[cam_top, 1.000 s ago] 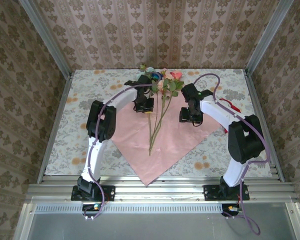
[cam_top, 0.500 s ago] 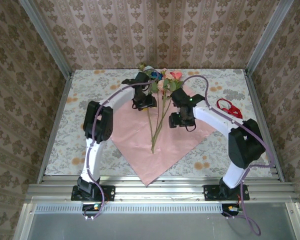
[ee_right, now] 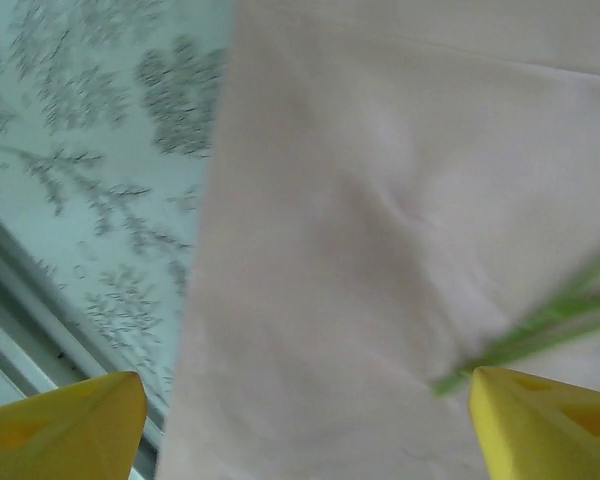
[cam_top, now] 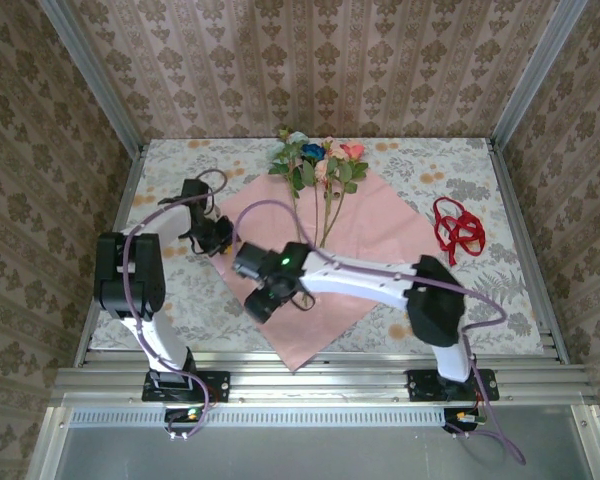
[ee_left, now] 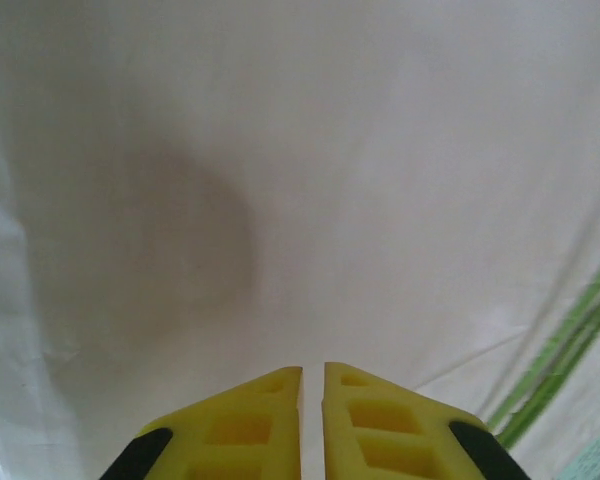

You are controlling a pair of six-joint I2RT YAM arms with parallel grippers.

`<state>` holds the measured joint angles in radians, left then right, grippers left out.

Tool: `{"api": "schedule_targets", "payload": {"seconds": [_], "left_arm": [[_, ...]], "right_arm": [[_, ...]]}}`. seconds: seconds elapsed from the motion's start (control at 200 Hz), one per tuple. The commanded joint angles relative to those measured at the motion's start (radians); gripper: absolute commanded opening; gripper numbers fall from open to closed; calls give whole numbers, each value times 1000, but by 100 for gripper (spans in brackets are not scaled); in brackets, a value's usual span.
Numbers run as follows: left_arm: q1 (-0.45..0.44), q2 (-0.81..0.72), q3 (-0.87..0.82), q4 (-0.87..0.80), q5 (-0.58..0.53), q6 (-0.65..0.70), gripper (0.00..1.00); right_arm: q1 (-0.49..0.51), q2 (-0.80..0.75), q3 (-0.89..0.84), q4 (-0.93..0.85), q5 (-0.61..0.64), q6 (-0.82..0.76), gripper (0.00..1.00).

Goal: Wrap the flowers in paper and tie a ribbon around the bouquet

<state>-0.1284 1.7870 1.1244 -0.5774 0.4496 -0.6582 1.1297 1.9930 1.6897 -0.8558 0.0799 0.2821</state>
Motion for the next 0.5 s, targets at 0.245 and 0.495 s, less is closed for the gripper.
{"api": "schedule_targets", "payload": {"seconds": [0.245,0.495], "left_arm": [[9,62,-42,45,-40,26,7],[7,69,-37,40,-45,21,6]], "right_arm": [[65,262,212,-200,94,32,88],[71,257,118,-174,108,62,82]]}}
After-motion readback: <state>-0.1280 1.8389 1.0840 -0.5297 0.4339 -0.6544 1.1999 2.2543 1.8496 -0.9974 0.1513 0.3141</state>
